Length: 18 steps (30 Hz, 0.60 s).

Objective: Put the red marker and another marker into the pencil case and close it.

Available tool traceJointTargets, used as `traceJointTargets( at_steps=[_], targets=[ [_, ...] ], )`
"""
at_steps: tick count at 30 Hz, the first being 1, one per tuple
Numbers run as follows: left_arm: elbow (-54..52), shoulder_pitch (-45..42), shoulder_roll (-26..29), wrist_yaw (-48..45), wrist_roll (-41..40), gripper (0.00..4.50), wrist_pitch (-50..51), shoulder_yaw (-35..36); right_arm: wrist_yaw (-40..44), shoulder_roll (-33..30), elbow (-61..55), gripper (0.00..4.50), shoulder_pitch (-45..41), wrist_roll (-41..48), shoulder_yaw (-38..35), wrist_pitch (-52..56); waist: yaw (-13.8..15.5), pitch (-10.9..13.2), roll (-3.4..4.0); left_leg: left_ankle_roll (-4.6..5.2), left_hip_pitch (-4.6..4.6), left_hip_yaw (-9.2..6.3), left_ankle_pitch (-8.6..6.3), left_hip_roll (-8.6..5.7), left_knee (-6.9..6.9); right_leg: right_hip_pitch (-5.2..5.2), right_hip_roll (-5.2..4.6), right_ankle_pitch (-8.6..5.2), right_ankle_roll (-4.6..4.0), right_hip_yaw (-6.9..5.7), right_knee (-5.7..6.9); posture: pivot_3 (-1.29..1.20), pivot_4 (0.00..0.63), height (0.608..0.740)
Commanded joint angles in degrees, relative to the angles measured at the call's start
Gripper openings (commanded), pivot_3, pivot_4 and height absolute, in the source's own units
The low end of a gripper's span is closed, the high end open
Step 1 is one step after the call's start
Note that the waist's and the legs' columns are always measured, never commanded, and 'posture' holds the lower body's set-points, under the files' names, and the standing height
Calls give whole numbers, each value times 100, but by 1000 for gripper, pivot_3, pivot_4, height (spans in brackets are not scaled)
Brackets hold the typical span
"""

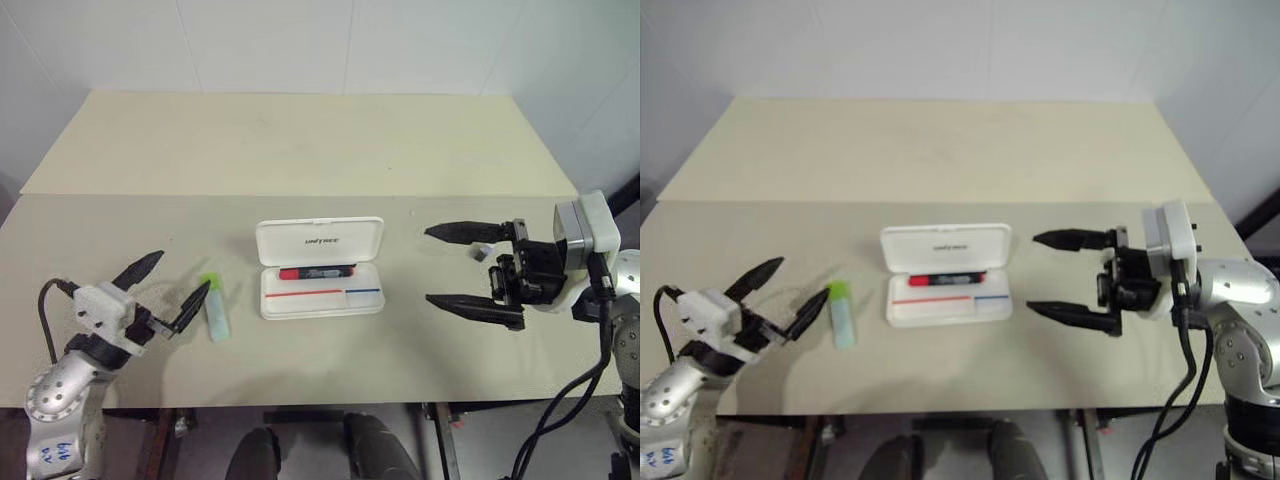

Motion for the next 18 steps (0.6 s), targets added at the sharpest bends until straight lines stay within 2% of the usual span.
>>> traceJointTargets(
  at_steps=[1,6,14,18],
  targets=[
    [-364,63,-210,508,279,4500,209,-334,-186,57,-79,4478,-123,-2,90,-131,5,0,0,0,0,0,0,0,2,1,1,1,1,1,0,0,150,740],
    [-683,207,-512,1184,544,4500,833,-669,-298,63,-66,4478,-99,-103,225,-235,16,0,-1,0,-2,0,0,-2,6,2,1,1,2,2,-3,0,150,740],
    [-1969,667,-1178,2521,862,4500,2397,-1107,-302,0,-21,4478,-49,-154,246,-271,43,1,-3,-3,-6,-2,-2,-5,6,3,1,3,5,3,-9,0,150,740],
    [-2233,679,-1425,2930,933,4500,3042,-1289,-288,24,75,4478,-161,-221,372,-279,42,1,-3,-3,-2,-2,-2,-6,12,6,5,4,7,4,-6,0,150,740]
  ],
)
